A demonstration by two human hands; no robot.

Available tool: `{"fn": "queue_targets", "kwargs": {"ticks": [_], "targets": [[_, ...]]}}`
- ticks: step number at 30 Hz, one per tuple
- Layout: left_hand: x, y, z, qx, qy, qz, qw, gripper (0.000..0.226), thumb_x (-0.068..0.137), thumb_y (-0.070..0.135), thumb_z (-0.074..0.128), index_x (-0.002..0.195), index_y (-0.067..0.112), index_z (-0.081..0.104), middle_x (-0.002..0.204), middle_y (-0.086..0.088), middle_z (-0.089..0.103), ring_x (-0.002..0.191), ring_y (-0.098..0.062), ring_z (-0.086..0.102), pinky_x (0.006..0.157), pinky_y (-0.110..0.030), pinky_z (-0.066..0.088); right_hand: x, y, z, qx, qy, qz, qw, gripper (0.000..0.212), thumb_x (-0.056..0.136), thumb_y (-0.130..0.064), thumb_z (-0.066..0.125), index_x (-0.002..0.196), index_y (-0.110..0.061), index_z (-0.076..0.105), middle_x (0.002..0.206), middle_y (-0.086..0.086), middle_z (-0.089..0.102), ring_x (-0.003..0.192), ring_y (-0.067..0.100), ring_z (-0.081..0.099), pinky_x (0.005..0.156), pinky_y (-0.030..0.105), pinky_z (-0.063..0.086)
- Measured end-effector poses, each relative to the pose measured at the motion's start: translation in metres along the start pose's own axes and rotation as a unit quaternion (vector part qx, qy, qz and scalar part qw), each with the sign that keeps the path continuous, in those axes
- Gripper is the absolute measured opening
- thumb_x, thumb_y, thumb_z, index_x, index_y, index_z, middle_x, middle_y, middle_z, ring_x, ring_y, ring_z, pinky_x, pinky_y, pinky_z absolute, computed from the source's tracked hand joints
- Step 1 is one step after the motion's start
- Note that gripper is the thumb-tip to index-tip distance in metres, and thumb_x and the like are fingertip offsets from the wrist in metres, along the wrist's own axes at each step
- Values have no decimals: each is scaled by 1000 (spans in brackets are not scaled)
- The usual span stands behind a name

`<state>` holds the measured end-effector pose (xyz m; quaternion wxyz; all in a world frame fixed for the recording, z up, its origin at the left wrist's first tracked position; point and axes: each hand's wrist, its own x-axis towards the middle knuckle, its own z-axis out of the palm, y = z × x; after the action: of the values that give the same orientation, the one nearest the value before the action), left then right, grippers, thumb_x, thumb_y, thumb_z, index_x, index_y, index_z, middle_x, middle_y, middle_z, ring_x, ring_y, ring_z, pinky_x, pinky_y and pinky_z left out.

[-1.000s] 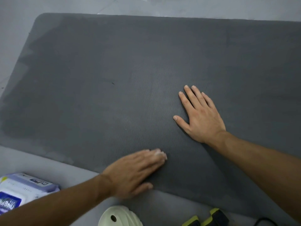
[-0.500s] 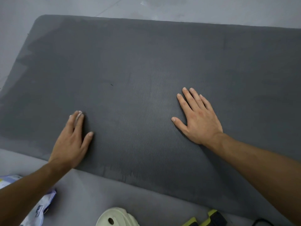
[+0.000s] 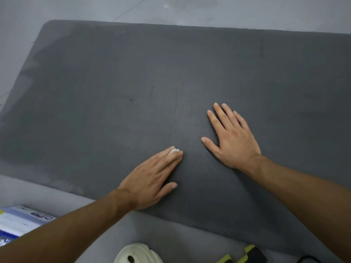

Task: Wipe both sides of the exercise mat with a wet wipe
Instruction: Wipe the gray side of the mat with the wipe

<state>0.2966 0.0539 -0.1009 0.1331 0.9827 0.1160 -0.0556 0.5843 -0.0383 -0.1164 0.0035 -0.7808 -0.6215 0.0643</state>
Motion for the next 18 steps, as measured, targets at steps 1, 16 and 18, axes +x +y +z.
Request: {"fn": "queue_targets", "kwargs": {"ticks": [1, 16, 18], "targets": [[2, -9, -3, 5, -3, -5, 1000, 70, 109, 50, 33, 162, 4, 26, 169, -9, 24, 158, -22, 17, 129, -38, 16, 0, 0, 0, 0, -1, 0, 1000, 83, 103, -71, 14, 167, -17, 14, 175, 7, 8, 161, 23, -1, 130, 46, 11], [28, -74, -20, -26, 47, -209, 976, 85, 102, 62, 28, 161, 0, 23, 170, -13, 18, 159, -24, 8, 130, -37, 9, 0, 1, -2, 9, -4, -1, 1000, 82, 103, -70, 18, 166, -17, 16, 174, 7, 9, 161, 23, 1, 130, 46, 12], [30, -44, -15, -31, 22, -115, 993, 82, 105, 60, 30, 162, 2, 22, 171, -12, 18, 160, -24, 8, 129, -40, 13, 0, 1, -2, 12, 0, 2, 1000, 82, 104, -69, 20, 166, -17, 18, 174, 7, 10, 161, 23, 2, 130, 46, 12]]}}
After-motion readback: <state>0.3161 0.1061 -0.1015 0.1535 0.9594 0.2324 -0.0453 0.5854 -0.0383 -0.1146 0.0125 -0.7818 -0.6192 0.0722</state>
